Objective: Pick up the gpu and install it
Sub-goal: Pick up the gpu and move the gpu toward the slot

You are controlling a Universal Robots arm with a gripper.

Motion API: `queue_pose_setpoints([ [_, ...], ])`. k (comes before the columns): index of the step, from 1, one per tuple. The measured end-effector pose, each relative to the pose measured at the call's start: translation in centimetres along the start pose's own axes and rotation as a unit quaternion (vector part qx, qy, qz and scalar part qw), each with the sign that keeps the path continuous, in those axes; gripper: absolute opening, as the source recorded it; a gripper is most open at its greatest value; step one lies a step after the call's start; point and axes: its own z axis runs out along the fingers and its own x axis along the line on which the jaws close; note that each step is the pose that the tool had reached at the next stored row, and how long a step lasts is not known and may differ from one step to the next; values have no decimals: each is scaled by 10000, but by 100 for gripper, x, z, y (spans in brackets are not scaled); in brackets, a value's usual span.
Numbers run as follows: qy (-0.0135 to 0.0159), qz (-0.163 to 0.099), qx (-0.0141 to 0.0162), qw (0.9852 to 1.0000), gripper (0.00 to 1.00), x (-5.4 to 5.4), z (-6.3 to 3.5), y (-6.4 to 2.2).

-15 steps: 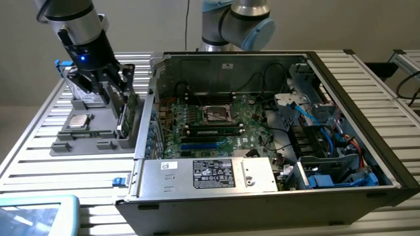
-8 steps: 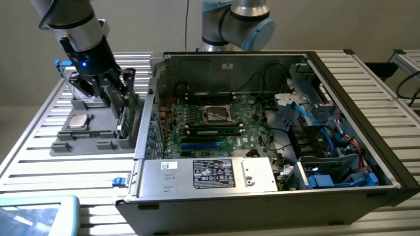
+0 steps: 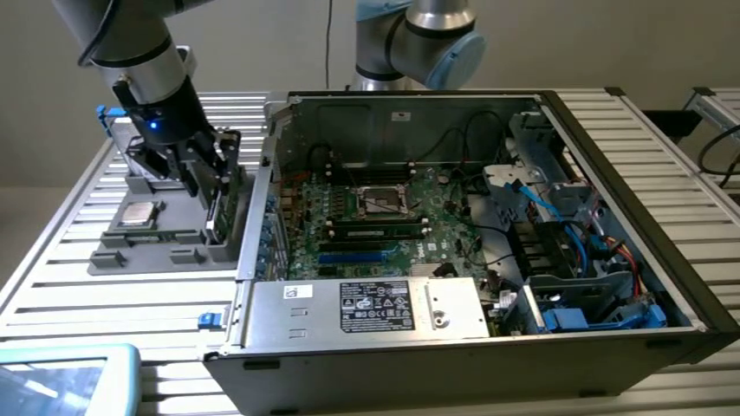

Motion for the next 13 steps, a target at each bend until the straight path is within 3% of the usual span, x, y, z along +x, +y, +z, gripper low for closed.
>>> queue_pose_setpoints([
  [4,0,1,-1,10000,50,-66,75,-8],
  [13,-4,2,-1,10000,50,-66,189,-18],
])
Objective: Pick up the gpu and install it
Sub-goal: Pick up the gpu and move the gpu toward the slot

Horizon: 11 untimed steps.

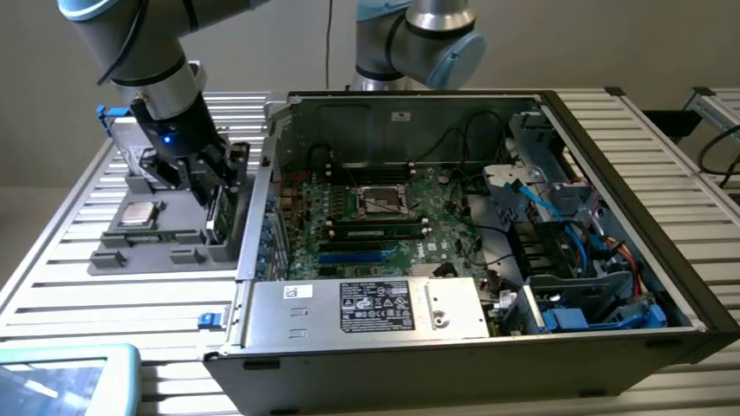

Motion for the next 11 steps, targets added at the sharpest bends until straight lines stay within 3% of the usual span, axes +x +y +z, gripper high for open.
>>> queue_pose_setpoints([
  [11,-34,-3,-13,10000,50,23,79,1],
])
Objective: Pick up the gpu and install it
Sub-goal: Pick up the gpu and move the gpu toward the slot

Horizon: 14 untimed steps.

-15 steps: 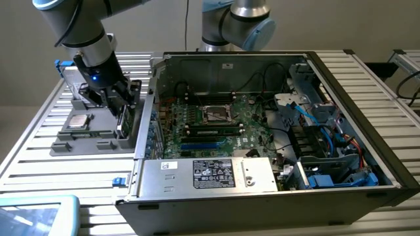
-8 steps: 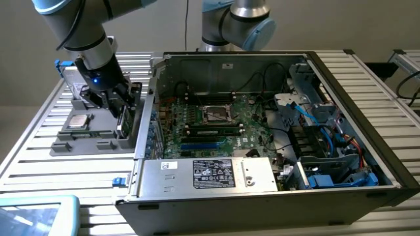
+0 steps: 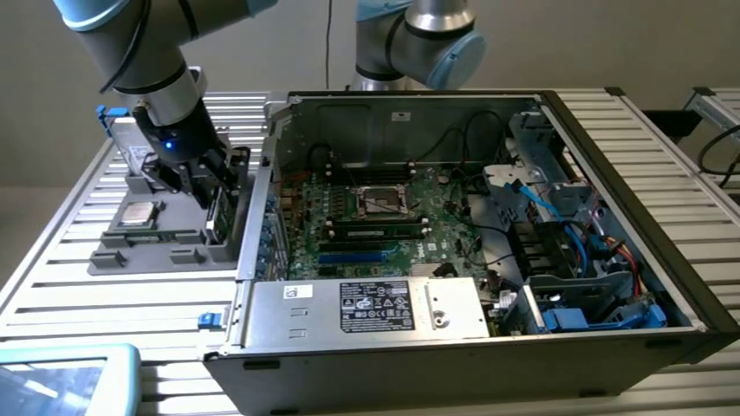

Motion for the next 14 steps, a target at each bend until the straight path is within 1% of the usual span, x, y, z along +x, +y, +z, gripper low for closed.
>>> queue_pose_setpoints([
  [4,-2,1,0,10000,50,2,25,-1],
  [5,-2,3,0,10000,48,3,30,-1],
  [7,-3,8,1,10000,48,4,39,-2],
  [8,-3,13,1,10000,41,4,42,-3],
  [9,-5,21,2,10000,41,4,46,-3],
  [14,-24,203,12,9998,41,4,58,-5],
])
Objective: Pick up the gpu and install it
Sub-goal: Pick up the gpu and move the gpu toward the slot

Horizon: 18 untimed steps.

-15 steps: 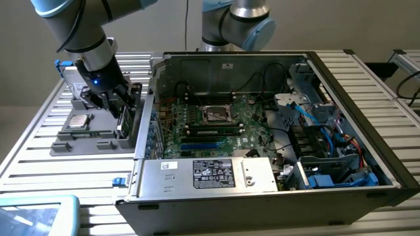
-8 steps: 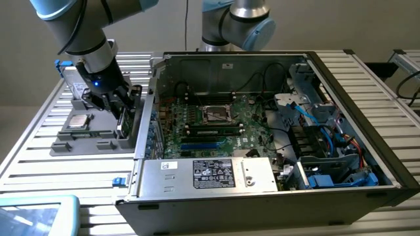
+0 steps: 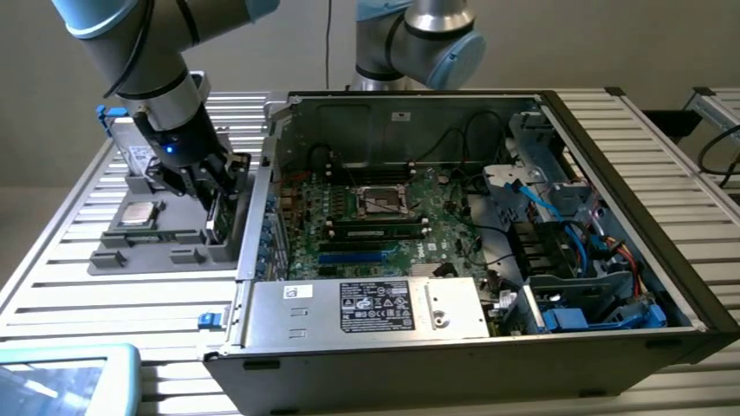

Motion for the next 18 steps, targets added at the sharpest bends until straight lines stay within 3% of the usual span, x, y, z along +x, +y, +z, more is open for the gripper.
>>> queue_pose_setpoints([
  [8,-2,16,-3,10000,41,1,21,1],
  [12,-2,15,-3,10000,27,2,23,1],
  [16,-1,15,-3,10000,27,2,24,0],
  [18,15,17,-3,10000,27,1,26,1],
])
